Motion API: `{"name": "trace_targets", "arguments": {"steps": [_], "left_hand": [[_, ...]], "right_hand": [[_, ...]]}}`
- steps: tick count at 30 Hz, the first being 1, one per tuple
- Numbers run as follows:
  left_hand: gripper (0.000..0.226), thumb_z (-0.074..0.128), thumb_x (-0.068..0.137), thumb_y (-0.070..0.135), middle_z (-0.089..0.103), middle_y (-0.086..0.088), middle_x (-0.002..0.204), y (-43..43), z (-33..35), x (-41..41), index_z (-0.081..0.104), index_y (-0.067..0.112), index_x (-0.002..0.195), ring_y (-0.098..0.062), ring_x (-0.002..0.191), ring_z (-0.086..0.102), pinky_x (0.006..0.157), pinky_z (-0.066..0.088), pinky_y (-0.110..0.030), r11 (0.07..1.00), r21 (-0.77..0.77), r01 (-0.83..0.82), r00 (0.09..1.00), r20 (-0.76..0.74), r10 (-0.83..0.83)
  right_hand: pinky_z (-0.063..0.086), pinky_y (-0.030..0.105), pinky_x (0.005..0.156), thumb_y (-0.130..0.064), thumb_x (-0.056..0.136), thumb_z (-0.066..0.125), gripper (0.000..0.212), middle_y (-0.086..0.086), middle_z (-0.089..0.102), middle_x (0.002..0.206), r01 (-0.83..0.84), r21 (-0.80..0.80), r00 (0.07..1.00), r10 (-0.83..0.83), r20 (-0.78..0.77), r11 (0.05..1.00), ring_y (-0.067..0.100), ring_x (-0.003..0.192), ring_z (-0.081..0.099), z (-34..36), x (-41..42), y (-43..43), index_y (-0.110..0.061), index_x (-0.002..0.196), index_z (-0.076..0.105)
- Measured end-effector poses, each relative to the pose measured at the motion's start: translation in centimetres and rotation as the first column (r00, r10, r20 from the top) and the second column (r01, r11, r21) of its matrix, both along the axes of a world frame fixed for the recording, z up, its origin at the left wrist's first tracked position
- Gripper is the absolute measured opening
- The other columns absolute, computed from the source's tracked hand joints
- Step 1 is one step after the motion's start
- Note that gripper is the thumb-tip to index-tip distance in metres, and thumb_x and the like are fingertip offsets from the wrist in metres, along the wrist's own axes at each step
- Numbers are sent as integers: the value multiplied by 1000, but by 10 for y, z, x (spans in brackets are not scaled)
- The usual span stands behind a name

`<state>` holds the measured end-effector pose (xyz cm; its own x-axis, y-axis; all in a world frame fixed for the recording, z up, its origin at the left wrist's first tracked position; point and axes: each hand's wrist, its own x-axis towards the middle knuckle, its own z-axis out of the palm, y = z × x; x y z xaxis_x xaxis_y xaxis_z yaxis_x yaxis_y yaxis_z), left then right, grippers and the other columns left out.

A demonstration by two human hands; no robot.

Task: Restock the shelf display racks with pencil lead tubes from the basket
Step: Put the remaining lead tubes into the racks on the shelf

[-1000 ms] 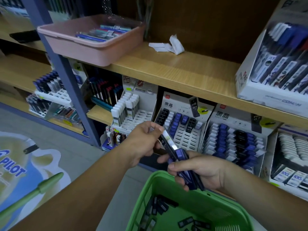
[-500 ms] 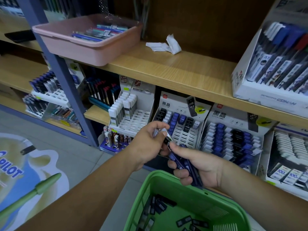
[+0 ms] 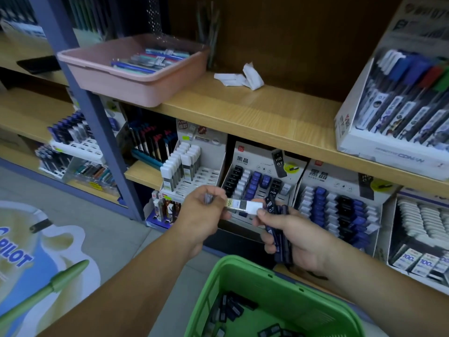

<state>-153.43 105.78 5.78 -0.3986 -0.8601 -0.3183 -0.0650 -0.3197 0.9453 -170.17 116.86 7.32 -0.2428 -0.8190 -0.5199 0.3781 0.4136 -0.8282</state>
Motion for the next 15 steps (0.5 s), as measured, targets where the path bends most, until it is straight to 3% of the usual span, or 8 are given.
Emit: {"name": "trace_targets", "arguments": {"steps": [3,7,10,12,15], "left_hand": [[5,64,102,14,72,-14,79,2,-1,6,68,15,104,-11,63,61,42,31,-22,998,27,50,999,12,-51],[7,68,100,17,74,-12,84,-1,-1,17,68,16,106,-7,55,62,41,31,-22,990,37,134,988,67,-137],[9,70,99,19,78,-1,84,-5,-1,27,69,17,107,-8,62,66,42,34,-20,972,27,234,960,150,-236],[7,69,99,18,78,-1,85,-10,-2,33,71,16,105,-8,61,65,43,33,-21,969,35,245,958,148,-247],[9,66,101,16,78,-3,91,-20,-5,35,69,14,109,-11,63,63,43,28,-23,983,85,163,985,36,-167]], "right_hand": [[38,29,48,-14,95,73,22,12,72,90,88,0,993,-88,-79,996,18,54,50,3,8,-4,-9,116,68],[38,29,46,-11,97,71,18,12,74,86,153,-29,962,-156,-223,988,19,51,50,1,18,-7,-12,114,69],[39,30,47,-13,100,65,15,6,64,63,131,-76,913,-150,-378,988,19,49,49,8,22,-16,-18,114,68],[40,30,46,-11,102,62,29,6,57,56,87,-112,898,-127,-421,990,20,50,50,14,25,-24,-32,121,65],[44,31,46,-8,101,62,57,9,71,72,-10,-124,897,-46,-439,992,22,55,54,21,30,-37,-59,125,56]]}}
